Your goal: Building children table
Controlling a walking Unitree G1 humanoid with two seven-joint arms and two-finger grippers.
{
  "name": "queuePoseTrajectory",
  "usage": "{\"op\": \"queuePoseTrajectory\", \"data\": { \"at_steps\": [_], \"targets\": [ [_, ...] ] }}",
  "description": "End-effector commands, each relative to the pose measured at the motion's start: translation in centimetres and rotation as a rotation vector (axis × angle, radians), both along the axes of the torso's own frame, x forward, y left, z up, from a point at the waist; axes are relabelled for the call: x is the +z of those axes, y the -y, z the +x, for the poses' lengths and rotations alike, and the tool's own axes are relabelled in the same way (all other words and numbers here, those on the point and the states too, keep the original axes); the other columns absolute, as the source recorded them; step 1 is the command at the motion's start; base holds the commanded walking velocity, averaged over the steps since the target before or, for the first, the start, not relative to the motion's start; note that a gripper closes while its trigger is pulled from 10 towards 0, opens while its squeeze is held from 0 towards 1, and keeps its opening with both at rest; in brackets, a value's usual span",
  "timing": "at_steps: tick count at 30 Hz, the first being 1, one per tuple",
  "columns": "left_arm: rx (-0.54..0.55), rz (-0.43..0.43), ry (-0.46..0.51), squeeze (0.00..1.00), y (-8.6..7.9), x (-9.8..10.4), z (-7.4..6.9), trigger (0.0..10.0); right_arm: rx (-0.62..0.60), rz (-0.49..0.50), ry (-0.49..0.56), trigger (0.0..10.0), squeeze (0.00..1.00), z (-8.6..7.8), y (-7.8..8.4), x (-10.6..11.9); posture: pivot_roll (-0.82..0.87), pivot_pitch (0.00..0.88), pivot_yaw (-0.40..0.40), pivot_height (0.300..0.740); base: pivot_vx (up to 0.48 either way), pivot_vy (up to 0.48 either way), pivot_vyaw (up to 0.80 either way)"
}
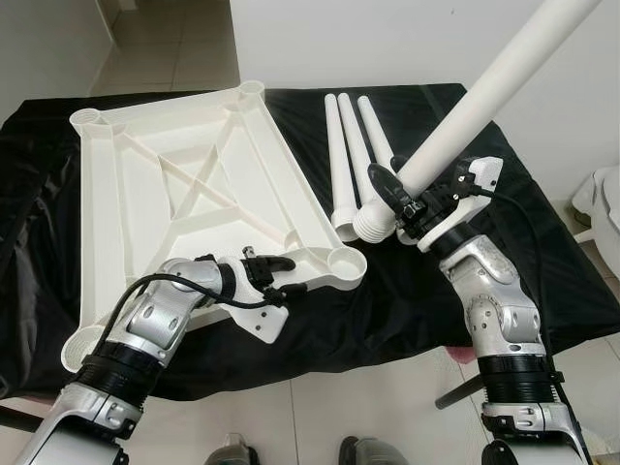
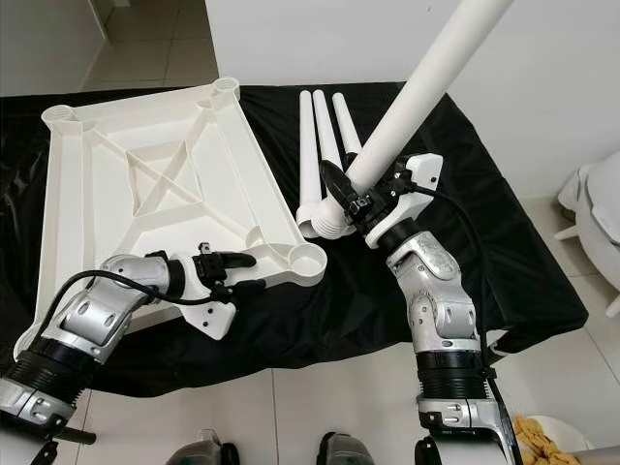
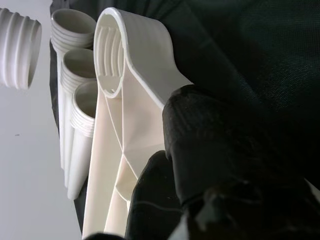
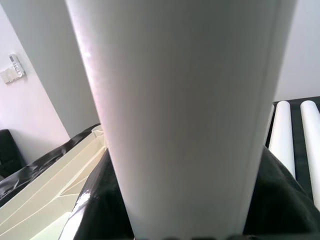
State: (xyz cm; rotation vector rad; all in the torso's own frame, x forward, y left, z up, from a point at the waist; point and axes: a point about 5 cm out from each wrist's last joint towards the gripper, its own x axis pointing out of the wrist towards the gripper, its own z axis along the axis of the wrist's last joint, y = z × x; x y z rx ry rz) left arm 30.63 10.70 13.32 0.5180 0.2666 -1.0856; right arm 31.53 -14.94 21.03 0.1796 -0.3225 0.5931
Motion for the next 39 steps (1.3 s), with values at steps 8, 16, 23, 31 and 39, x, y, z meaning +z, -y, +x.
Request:
{"op": "queuePoseTrajectory", "data": {
  "at_steps": [8,16,23,31,39],
  "targets": [
    [0.122,0.12,-0.137,0.0,-1.3,-3.2,0.0,10.0,-0.014,0.006,0.014,10.0,0.0,-0.2,0.1,0.1,0.01,0.102,0.052,0.74,0.0,0.0,0.0],
    [0.173,0.144,-0.178,0.0,-1.5,-3.6,0.4,0.0,-0.028,0.008,0.012,10.0,0.0,-0.2,0.3,0.0,0.01,0.099,0.062,0.74,0.0,0.0,0.0],
    [0.218,0.158,-0.175,0.0,-1.6,-3.5,1.0,8.4,-0.034,0.011,0.013,10.0,0.0,-0.3,0.3,-0.1,0.0,0.096,0.073,0.74,0.0,0.0,0.0],
    [0.225,0.136,-0.12,0.0,-1.5,-2.3,2.0,10.0,-0.043,0.017,0.012,10.0,0.0,-0.5,0.3,-0.2,0.0,0.092,0.082,0.74,0.0,0.0,0.0],
    [0.111,0.112,-0.125,0.0,-1.0,-1.9,0.9,10.0,-0.045,0.017,0.011,10.0,0.0,-0.5,0.4,-0.3,0.0,0.088,0.08,0.74,0.0,0.0,0.0]
  ]
}}
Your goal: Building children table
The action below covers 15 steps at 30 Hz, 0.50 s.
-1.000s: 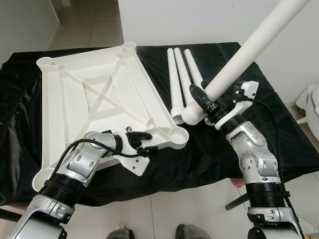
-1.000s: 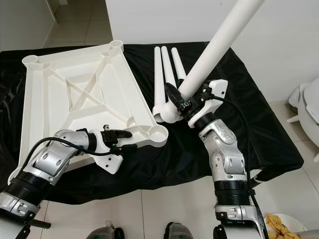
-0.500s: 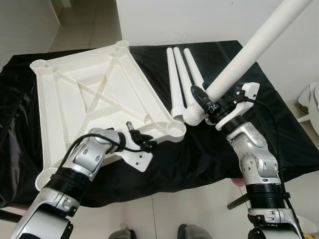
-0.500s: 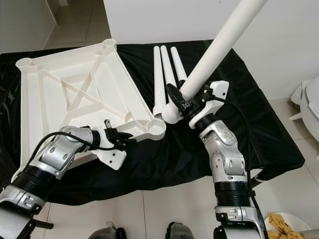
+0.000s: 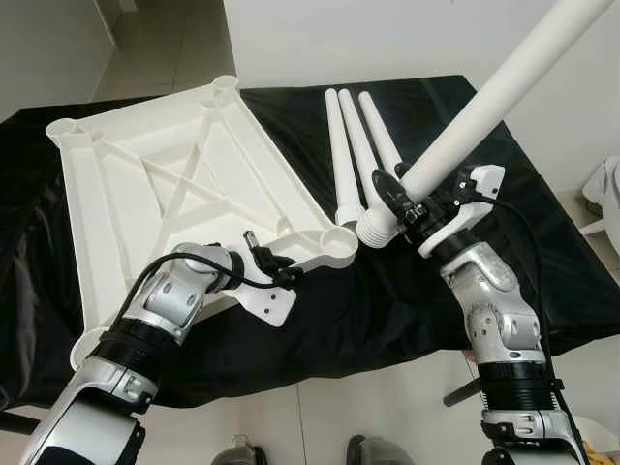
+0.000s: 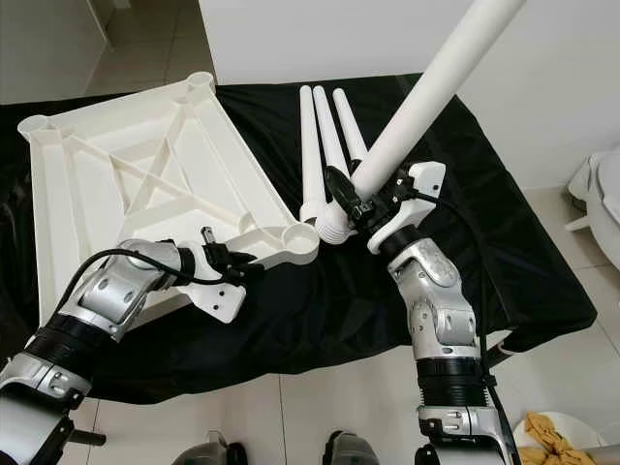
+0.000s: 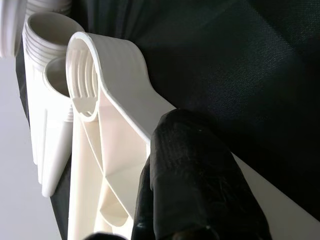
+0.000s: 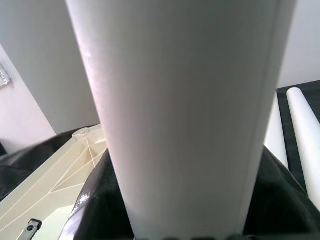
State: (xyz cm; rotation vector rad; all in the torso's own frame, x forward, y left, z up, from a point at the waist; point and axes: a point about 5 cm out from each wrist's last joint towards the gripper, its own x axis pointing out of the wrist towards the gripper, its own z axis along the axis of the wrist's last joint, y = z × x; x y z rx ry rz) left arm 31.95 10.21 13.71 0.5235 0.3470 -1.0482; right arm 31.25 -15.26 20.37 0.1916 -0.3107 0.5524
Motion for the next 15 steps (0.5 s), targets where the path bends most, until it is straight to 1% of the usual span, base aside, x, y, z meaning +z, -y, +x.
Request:
{"op": "queuePoseTrajectory", "data": {
  "at_steps": [1,2,3,4,6,9,15],
  "targets": [
    [-0.034,0.016,-0.112,0.0,-1.1,-2.1,-1.7,10.0,-0.005,0.002,0.03,10.0,0.0,-0.1,0.0,0.4,0.0,0.089,0.077,0.74,0.0,0.0,0.0],
    [-0.075,-0.009,-0.129,0.0,-0.9,-1.9,-2.2,10.0,-0.005,0.002,0.03,10.0,0.0,-0.1,0.0,0.4,0.0,0.089,0.077,0.74,0.0,0.0,0.0],
    [-0.075,-0.009,-0.129,0.0,-0.9,-1.9,-2.2,10.0,-0.005,0.002,0.03,10.0,0.0,-0.1,0.0,0.4,0.0,0.089,0.077,0.74,0.0,0.0,0.0],
    [-0.113,-0.021,-0.13,0.0,-0.7,-1.7,-2.7,10.0,-0.004,0.001,0.03,10.0,0.0,-0.1,0.1,0.4,0.0,0.091,0.075,0.74,0.0,0.0,0.0],
    [-0.133,-0.025,-0.128,0.0,-0.6,-1.7,-2.9,10.0,-0.004,0.0,0.03,10.0,0.0,-0.1,0.1,0.4,0.0,0.091,0.075,0.74,0.0,0.0,0.0],
    [-0.205,-0.059,-0.133,0.0,-0.1,-1.2,-3.8,10.0,-0.001,-0.004,0.028,10.0,0.0,0.0,0.1,0.4,0.01,0.095,0.071,0.74,0.0,0.0,0.0],
    [-0.193,-0.053,-0.129,0.0,0.0,-1.2,-3.7,10.0,-0.001,-0.007,0.032,10.0,0.0,0.2,0.1,0.6,0.0,0.095,0.069,0.74,0.0,0.0,0.0]
  ]
}}
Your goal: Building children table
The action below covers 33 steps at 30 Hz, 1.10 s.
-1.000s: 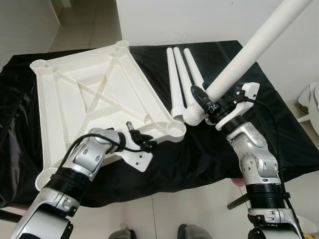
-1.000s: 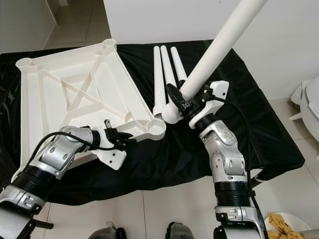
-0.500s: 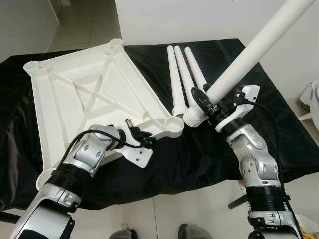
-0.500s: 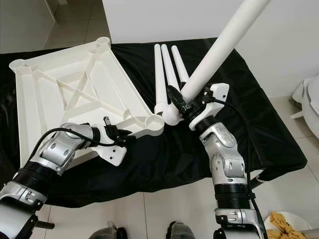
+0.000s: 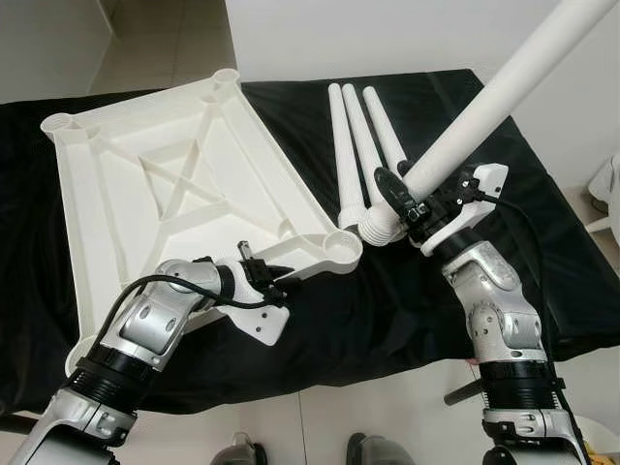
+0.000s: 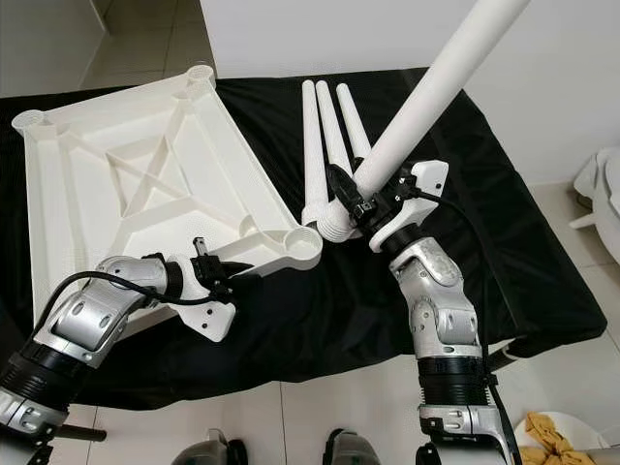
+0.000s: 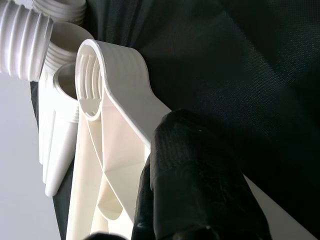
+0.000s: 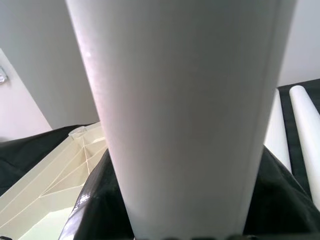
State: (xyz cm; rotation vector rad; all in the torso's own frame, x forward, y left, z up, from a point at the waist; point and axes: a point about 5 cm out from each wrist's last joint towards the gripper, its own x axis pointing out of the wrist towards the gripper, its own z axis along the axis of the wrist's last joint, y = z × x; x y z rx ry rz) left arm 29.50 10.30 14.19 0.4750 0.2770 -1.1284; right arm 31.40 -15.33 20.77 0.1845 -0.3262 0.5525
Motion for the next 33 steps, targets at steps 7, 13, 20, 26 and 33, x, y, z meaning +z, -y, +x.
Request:
{"op": "queuePoseTrajectory", "data": {
  "at_steps": [7,13,20,26,33],
  "targets": [
    [-0.176,0.024,-0.15,0.0,0.3,-1.5,-2.2,10.0,-0.004,-0.006,0.019,10.0,0.0,0.1,0.2,0.3,0.0,0.096,0.067,0.74,0.0,0.0,0.0],
    [-0.178,0.03,-0.157,0.0,0.4,-1.8,-2.3,10.0,-0.01,-0.011,0.02,10.0,0.0,0.2,0.4,0.3,-0.03,0.097,0.068,0.74,0.0,0.0,0.0],
    [-0.162,0.107,-0.131,0.0,-0.1,-2.1,-1.8,10.0,-0.022,-0.009,0.021,10.0,0.0,0.1,0.7,0.3,-0.03,0.101,0.076,0.74,0.0,0.0,0.0],
    [-0.147,0.115,-0.143,0.28,-0.2,-2.3,-1.8,10.0,-0.022,-0.008,0.019,10.0,0.0,0.1,0.6,0.2,-0.02,0.105,0.076,0.74,0.0,0.0,0.0],
    [-0.196,0.118,-0.154,0.0,-0.7,-2.1,-2.3,10.0,-0.022,-0.003,0.021,10.0,0.0,0.1,0.5,0.3,-0.01,0.113,0.083,0.74,0.0,0.0,0.0]
  ]
}}
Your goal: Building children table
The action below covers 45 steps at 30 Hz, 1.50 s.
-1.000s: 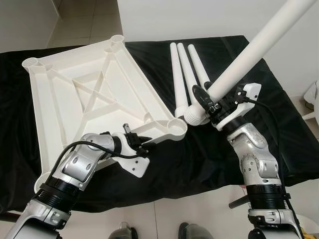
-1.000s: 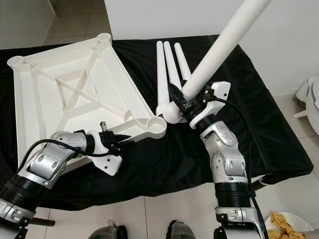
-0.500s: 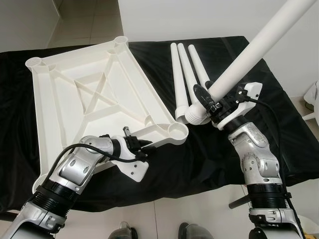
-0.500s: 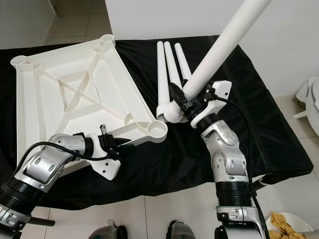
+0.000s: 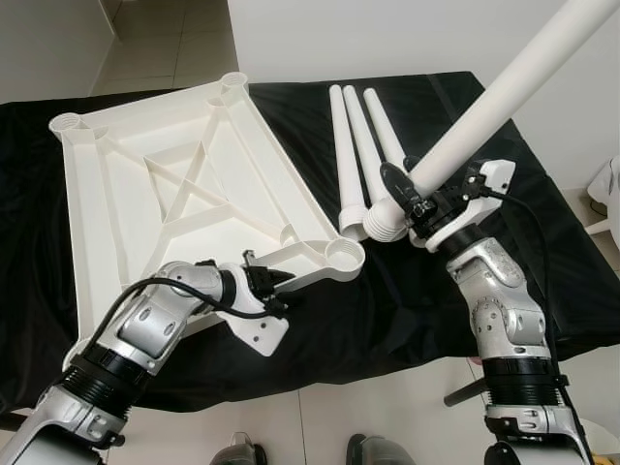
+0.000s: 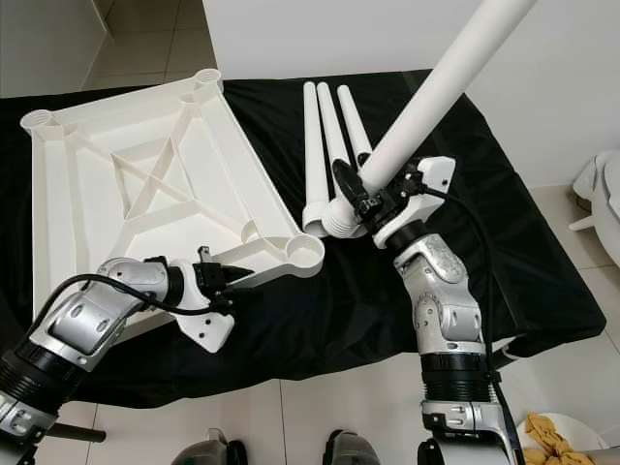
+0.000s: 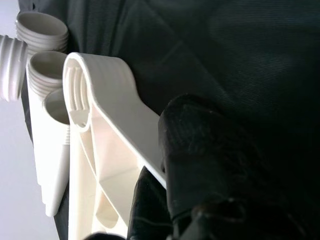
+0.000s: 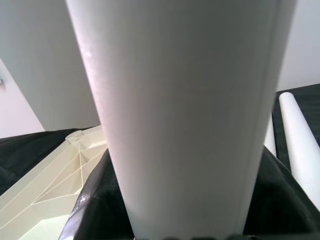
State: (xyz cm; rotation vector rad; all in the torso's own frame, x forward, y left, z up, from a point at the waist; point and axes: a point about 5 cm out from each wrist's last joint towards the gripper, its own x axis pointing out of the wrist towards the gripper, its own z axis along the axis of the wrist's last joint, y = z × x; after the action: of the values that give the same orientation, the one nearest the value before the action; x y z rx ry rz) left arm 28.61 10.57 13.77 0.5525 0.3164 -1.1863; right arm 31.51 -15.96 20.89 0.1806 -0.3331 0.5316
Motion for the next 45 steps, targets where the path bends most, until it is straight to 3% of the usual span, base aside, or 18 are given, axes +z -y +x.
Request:
{"op": "queuePoseTrajectory", "data": {
  "at_steps": [1,14,15,21,22,28,34,45],
  "targets": [
    [-0.134,0.047,-0.147,0.0,-0.5,-1.6,-1.5,10.0,0.0,-0.003,0.017,10.0,0.0,-0.1,-0.1,0.2,-0.01,0.113,0.083,0.74,0.0,0.0,0.0],
    [-0.134,0.088,-0.144,0.0,-3.4,0.4,-0.3,10.0,0.01,-0.005,0.013,10.0,0.0,0.5,-0.2,0.4,0.01,0.108,0.066,0.74,0.0,0.0,0.0],
    [-0.085,0.069,-0.102,0.0,-4.6,2.0,1.0,10.0,0.023,-0.014,0.017,10.0,0.0,0.8,-0.4,0.6,0.0,0.108,0.064,0.74,0.0,0.0,0.0],
    [-0.001,0.04,-0.013,0.0,-5.8,3.9,2.8,10.0,0.049,-0.021,0.021,10.0,0.0,1.2,-1.0,0.9,0.0,0.106,0.058,0.74,0.0,0.0,0.0],
    [0.077,-0.014,0.015,0.0,-5.9,4.7,3.8,10.0,0.062,-0.025,0.016,10.0,0.0,1.4,-1.4,0.9,0.0,0.103,0.049,0.74,0.0,0.0,0.0],
    [0.168,-0.118,0.047,0.0,-5.7,5.8,5.1,10.0,0.092,-0.034,0.003,10.0,0.0,1.5,-2.3,0.6,0.0,0.1,0.036,0.74,0.0,0.0,0.0],
    [0.184,-0.246,0.047,0.0,-4.3,6.2,5.2,10.0,0.118,-0.032,-0.007,10.0,0.0,1.5,-3.0,0.4,0.01,0.096,0.023,0.74,0.0,0.0,0.0],
    [0.396,-0.33,0.1,0.0,-3.6,5.4,6.6,10.0,0.131,-0.032,-0.003,10.0,0.0,2.0,-4.4,0.5,0.02,0.092,0.0,0.74,0.0,0.0,0.0]
  ]
}}
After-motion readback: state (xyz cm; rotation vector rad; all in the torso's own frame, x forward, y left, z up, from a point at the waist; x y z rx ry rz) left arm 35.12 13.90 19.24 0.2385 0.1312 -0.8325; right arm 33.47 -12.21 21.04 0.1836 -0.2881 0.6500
